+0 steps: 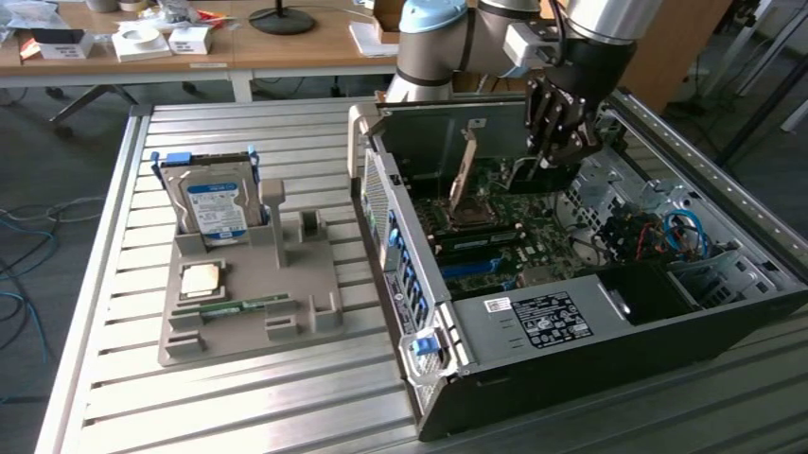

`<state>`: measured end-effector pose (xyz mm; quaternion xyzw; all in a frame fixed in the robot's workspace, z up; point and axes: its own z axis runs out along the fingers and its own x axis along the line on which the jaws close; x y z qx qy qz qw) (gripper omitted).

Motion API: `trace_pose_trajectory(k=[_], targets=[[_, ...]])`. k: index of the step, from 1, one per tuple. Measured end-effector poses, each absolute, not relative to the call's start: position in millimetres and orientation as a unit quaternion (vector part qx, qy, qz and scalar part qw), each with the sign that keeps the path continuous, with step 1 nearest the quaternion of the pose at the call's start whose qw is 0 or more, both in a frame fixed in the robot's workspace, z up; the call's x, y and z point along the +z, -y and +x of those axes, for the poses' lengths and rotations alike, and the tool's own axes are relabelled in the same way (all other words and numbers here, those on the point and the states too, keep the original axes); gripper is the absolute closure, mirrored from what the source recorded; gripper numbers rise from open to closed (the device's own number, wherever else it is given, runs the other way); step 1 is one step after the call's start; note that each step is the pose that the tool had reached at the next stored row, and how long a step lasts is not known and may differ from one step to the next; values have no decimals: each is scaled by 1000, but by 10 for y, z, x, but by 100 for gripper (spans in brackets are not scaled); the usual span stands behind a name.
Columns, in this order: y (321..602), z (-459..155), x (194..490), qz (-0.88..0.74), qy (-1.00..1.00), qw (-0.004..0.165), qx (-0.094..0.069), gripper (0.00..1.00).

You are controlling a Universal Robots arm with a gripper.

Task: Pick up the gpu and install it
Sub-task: 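Insert the gpu into the slot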

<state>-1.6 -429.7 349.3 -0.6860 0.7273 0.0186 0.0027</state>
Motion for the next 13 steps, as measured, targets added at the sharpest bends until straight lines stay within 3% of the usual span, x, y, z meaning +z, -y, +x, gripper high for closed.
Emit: trace_pose_trajectory(k=[13], targets=[[4431, -17, 3492, -686, -727, 3, 19, 74]])
